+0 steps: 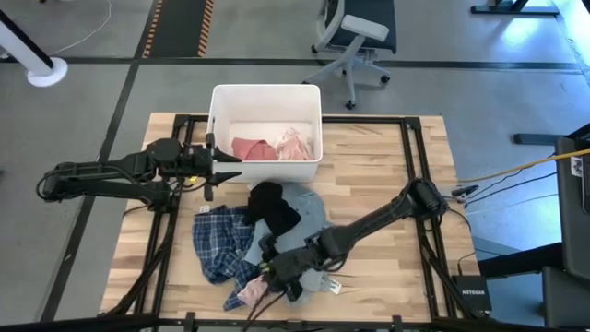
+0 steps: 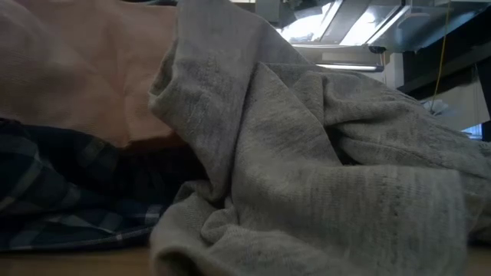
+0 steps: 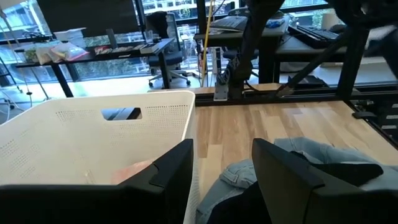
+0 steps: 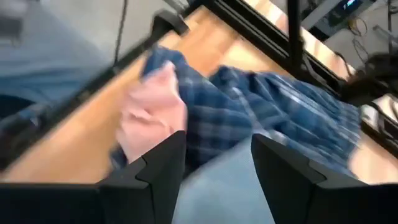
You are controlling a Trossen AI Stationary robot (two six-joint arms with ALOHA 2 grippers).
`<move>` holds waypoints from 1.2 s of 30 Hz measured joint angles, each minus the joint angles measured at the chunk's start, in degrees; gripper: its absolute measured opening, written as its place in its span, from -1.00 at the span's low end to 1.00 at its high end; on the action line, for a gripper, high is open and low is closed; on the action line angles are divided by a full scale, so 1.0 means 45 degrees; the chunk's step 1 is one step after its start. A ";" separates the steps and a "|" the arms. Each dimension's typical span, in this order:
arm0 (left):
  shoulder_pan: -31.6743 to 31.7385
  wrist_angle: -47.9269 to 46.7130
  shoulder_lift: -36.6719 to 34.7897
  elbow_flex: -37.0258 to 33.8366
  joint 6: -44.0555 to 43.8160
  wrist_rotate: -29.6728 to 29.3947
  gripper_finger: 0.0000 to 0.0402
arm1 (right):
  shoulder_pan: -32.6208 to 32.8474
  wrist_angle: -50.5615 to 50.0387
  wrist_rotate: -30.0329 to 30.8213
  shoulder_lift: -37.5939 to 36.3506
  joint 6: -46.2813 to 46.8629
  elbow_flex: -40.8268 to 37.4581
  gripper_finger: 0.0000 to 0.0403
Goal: Sort clothes
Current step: Put the pink sock into the white bin
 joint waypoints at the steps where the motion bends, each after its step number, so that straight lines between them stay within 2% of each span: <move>1: 0.0000 -0.0019 0.0000 0.0000 0.0066 0.0002 -0.21 | 0.0082 0.0341 0.0026 0.0151 0.0173 0.0000 0.01; 6: 0.0000 -0.0160 0.0000 0.0000 0.0221 0.0000 -0.21 | 0.0145 0.0749 0.0322 0.0729 0.1048 0.0000 0.01; 12: 0.0000 -0.0352 0.0000 0.0000 0.0678 0.0001 -0.21 | 0.0122 0.0112 0.1019 0.1149 0.1531 0.0000 0.01; 25: 0.0000 -0.0367 0.0000 0.0000 0.1181 0.0005 -0.21 | 0.0273 -0.0303 -0.0383 0.1389 0.2259 0.0005 0.01; 31: -0.0001 -0.0367 0.0000 0.0000 0.1171 0.0005 -0.21 | 0.0292 -0.0268 -0.0319 0.1532 0.2508 0.0010 0.01; 36: 0.0000 -0.0367 0.0000 0.0000 0.1175 0.0005 -0.21 | 0.0287 -0.0525 -0.0207 0.2060 0.1807 0.0010 -0.13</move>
